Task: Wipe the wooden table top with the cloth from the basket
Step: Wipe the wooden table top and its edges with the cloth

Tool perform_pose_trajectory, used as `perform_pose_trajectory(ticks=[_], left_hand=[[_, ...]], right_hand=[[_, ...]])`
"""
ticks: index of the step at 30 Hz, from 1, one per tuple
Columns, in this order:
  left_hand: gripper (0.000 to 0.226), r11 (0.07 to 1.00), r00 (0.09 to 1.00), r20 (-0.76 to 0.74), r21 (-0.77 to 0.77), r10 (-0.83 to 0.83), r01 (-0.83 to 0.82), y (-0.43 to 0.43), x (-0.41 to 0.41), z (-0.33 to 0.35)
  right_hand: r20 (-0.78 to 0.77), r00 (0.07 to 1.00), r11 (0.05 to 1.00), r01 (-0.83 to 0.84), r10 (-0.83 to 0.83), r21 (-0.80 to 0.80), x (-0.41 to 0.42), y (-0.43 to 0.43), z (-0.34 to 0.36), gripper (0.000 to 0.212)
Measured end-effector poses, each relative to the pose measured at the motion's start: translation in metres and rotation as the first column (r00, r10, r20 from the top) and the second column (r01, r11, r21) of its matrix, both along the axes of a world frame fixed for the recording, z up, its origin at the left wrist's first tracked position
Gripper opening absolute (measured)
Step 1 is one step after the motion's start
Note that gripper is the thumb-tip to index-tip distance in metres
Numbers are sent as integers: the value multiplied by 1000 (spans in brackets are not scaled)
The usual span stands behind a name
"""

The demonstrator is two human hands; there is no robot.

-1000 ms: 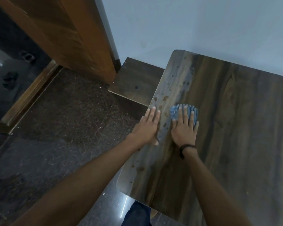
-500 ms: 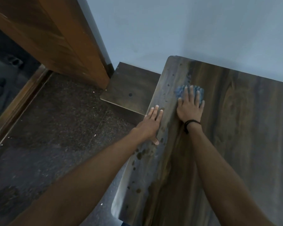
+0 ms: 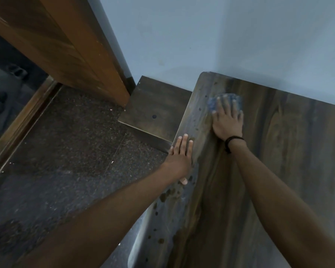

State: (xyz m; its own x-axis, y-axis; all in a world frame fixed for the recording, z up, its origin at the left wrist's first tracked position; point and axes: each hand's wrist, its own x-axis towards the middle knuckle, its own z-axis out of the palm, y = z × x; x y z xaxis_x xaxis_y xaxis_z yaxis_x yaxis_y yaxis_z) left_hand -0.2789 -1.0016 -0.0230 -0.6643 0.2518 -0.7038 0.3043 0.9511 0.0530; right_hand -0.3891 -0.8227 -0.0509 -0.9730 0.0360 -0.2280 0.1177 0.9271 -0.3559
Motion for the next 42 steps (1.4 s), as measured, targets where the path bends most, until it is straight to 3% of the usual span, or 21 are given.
perform_pose_trajectory(ticks=[3,9,14,20,27,31,34,40,42], left_hand=[[145,1000,1000,6,6,10,-10,2,0,0],[148,998,1000,-16,53,15,-15,-3,1,-7],[149,998,1000,14,68,16,-17,-5,0,-6],[146,997,999,-34,69,-14,16,-4,1,-2],[146,998,999,-45,70,-6,9,-4,2,-3],[148,998,999,-33,65,14,-11,-3,-1,-4],[148,998,998,-58,69,6,-2,-3,1,-7],[147,996,997,-79,87,-5,12,-7,5,-7],[148,997,997,-72,81,-9,15,-7,4,-8]], right_hand=[[-17,984,984,-177,177,14,19,8,-1,55],[40,997,997,74,-73,-37,-52,15,5,57],[-20,979,979,-202,201,-12,-5,15,-1,54],[58,992,992,115,-112,-44,-95,25,6,57],[-12,992,992,-123,122,-42,-71,0,0,56],[-5,994,994,109,-109,-21,-63,26,0,56],[29,985,985,171,-170,-33,-93,9,0,57],[-11,994,993,-109,108,-50,-95,-33,-3,57],[-12,992,992,-124,123,-37,-78,-22,-5,56]])
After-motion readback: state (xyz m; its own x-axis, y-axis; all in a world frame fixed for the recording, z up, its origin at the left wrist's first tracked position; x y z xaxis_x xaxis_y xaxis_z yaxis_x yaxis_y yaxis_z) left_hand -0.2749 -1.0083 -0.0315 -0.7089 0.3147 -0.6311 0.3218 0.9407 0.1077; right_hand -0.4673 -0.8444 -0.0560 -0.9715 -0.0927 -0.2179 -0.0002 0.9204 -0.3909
